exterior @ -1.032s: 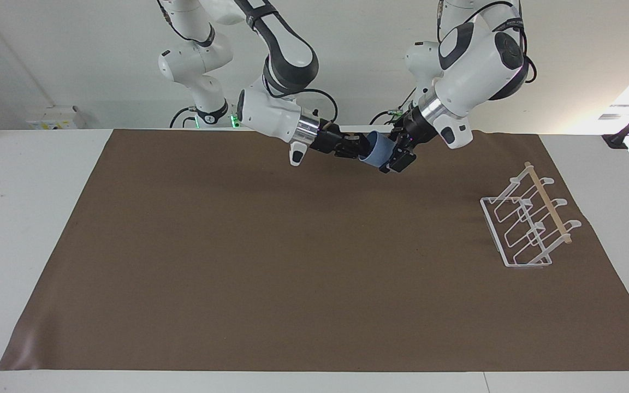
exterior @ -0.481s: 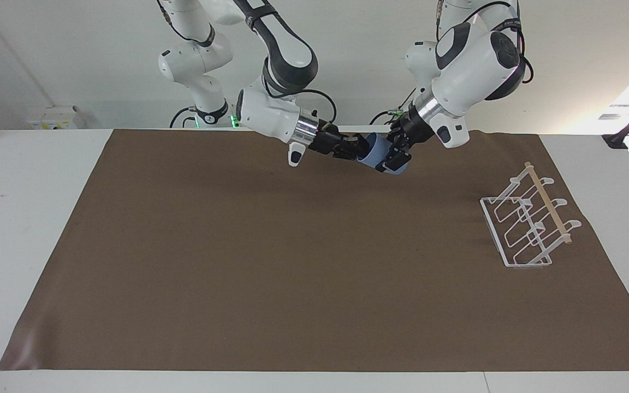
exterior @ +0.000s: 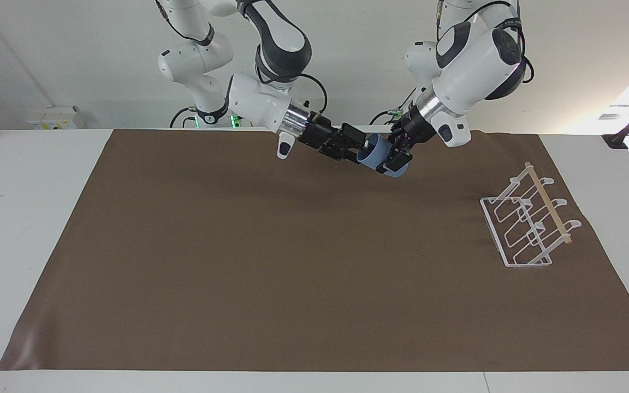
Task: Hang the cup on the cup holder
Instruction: 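Open the right gripper and withdraw it while the left gripper holds the cup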
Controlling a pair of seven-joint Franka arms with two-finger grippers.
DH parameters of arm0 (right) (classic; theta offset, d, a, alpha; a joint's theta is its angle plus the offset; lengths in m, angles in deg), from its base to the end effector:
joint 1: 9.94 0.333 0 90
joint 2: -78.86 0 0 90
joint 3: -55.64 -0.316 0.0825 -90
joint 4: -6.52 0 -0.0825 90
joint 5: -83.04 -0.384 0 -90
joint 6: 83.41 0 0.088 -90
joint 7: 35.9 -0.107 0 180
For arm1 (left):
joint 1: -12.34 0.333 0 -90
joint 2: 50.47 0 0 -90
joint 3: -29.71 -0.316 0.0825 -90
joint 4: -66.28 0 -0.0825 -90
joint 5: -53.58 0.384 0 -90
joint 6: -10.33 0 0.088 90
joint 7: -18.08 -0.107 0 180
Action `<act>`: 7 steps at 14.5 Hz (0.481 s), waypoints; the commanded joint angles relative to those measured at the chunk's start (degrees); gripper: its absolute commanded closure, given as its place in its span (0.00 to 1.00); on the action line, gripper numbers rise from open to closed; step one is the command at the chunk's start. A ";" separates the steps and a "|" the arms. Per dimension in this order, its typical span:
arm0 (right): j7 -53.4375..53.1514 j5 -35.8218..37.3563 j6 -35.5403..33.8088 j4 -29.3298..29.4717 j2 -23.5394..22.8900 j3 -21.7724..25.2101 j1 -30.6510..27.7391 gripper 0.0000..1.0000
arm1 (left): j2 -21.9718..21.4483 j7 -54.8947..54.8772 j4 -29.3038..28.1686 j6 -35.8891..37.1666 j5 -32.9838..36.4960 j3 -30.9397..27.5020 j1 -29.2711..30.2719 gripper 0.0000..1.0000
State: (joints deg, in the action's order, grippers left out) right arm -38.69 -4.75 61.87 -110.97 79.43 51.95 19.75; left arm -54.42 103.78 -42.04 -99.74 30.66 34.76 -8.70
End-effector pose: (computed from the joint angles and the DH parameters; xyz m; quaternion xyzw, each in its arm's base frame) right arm 0.4925 0.3110 0.4874 -0.7943 0.2553 -0.0058 0.5513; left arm 0.4838 -0.2687 0.5459 0.8206 0.5378 -0.1273 0.1451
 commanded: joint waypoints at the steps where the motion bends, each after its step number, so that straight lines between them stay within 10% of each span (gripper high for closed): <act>1: -0.10 3.12 -4.45 -1.43 2.60 -0.08 -6.47 0.01 | 0.96 0.08 0.47 1.17 7.85 -0.83 0.64 1.00; 7: 0.07 38.58 -20.28 0.42 2.33 0.09 -18.76 0.01 | 1.57 0.43 0.73 4.75 36.21 -0.83 1.27 1.00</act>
State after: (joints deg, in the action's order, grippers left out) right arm -38.69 22.97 45.17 -110.55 81.56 52.59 5.01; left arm -53.13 103.80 -42.05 -98.27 58.39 33.85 -6.71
